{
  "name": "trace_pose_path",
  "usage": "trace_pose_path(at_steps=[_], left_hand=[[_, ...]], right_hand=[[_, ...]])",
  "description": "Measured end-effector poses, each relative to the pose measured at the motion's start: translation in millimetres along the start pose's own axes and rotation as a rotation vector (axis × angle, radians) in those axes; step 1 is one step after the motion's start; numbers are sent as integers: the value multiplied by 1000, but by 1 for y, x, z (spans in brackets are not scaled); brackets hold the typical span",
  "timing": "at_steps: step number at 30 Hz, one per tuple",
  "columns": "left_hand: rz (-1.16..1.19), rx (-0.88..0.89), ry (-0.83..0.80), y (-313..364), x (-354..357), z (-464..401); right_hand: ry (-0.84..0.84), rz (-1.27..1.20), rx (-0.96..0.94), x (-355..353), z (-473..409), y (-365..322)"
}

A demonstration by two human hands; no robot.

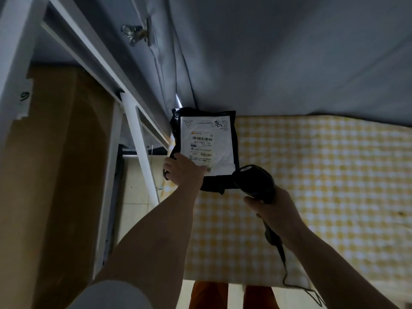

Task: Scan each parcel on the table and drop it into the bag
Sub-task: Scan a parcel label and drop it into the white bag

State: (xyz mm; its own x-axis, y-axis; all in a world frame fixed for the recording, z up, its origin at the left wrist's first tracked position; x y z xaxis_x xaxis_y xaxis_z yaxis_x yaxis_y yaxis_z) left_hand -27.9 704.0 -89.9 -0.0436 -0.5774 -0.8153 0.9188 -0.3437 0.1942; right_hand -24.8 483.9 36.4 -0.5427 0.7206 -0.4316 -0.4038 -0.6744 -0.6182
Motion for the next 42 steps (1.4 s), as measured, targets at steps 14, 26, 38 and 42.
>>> trace_pose_path(at_steps=[14,26,38,42], left_hand=[[819,-3,-315,1,10,31],[1274,181,-443,28,-55,176],[1409,407,-359,62,-113,286],[1406,457,-342,69,-119,301]], right_hand=[[35,-39,-26,-20,22,4],[78,-254,-241,-106,145,-12],[142,-396,-472,-163,238,-30],[159,-416,-506,-172,248,-27]])
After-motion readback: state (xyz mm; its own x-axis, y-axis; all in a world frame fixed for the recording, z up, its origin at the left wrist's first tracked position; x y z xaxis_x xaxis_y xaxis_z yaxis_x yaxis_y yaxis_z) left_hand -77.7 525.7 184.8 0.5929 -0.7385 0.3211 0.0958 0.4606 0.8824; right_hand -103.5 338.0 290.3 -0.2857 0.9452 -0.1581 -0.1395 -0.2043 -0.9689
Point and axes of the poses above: each hand's wrist, its own z-axis away from the middle knuckle, its own x-axis out of the palm, y = z × x, the point moved 4 cm from there along -z, towards the middle knuckle, and after that the axes turned 3 degrees about z, right-handed, at the moved point
